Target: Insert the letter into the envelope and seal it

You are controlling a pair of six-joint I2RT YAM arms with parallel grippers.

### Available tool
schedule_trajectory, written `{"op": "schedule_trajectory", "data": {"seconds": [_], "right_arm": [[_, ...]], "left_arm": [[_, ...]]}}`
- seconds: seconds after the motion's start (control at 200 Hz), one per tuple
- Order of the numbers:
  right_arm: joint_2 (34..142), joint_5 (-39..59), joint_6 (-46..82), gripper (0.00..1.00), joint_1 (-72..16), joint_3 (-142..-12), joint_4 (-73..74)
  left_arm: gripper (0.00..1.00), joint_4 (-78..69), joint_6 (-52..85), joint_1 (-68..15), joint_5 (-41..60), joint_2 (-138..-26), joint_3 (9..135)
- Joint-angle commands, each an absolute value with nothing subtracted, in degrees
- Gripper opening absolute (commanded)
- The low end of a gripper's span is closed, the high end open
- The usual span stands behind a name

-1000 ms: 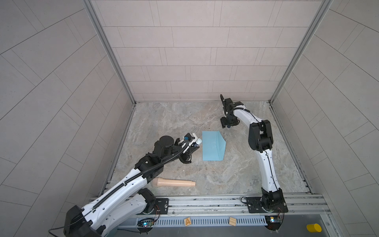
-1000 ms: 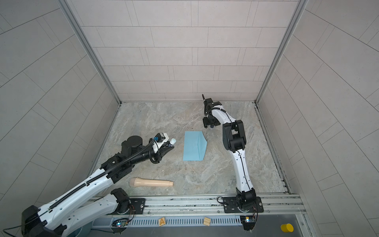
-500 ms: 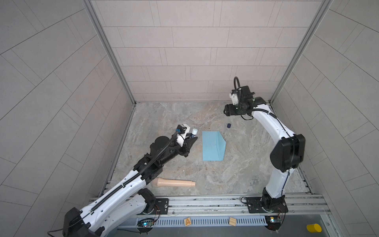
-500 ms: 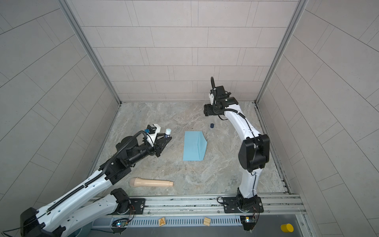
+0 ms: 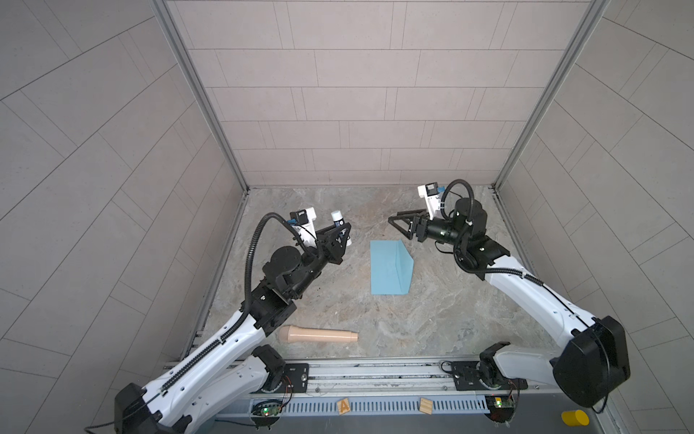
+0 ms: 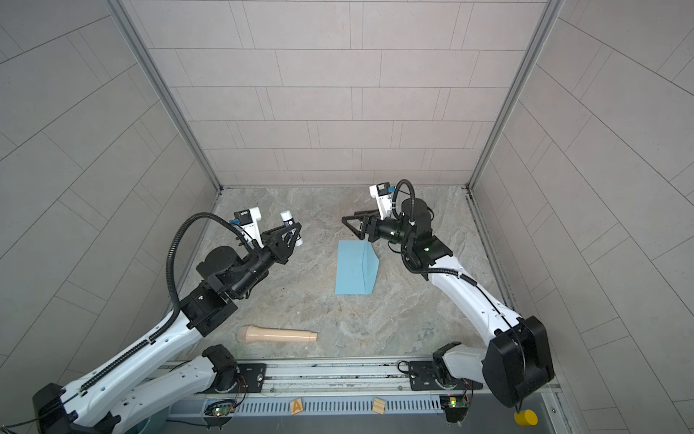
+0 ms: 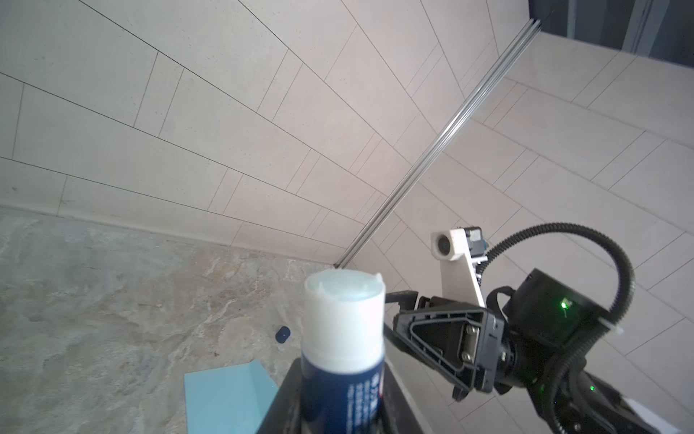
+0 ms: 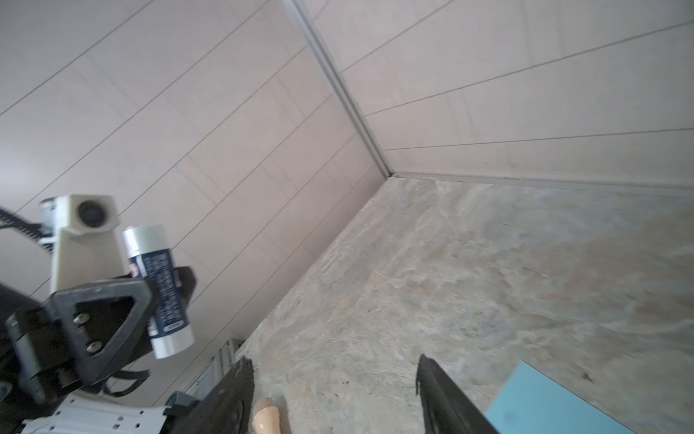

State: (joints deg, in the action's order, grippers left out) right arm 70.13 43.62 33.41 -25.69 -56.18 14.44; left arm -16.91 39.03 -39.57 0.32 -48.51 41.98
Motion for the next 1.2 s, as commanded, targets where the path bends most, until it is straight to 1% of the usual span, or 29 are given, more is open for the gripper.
{"op": "schedule_trajectory", "data": {"seconds": [0.0,0.135,0.345,0.54,0.906,1.046,1.191], "right_arm": [[66.85,42.75,31.9,0.66,-31.37,-55.55,21.78],[66.79,38.85,29.56,0.63,-36.46,-55.54,21.95],[68.12,34.95,30.03,0.5,-39.87,-55.88,21.95],[70.34,34.83,33.25,0.5,-41.79,-56.93,24.78],[72.61,35.15,34.79,0.49,-44.0,-59.39,26.22],[72.91,34.82,35.16,0.46,-44.66,-59.91,26.8],[73.66,34.12,35.2,0.4,-44.74,-61.06,26.21]], "left_arm": [[0.0,-23.77,45.82,-39.8,2.03,-49.03,43.81],[0.0,-25.53,47.52,-39.73,3.23,-49.6,43.64],[0.0,-28.85,48.54,-39.73,4.21,-49.72,42.77],[0.0,-30.97,48.52,-39.73,4.68,-49.99,41.95],[0.0,-32.33,47.9,-39.74,5.45,-49.92,41.43],[0.0,-32.4,47.62,-39.73,5.69,-49.75,41.22],[0.0,-32.58,47.55,-39.74,6.33,-49.81,41.25]]}}
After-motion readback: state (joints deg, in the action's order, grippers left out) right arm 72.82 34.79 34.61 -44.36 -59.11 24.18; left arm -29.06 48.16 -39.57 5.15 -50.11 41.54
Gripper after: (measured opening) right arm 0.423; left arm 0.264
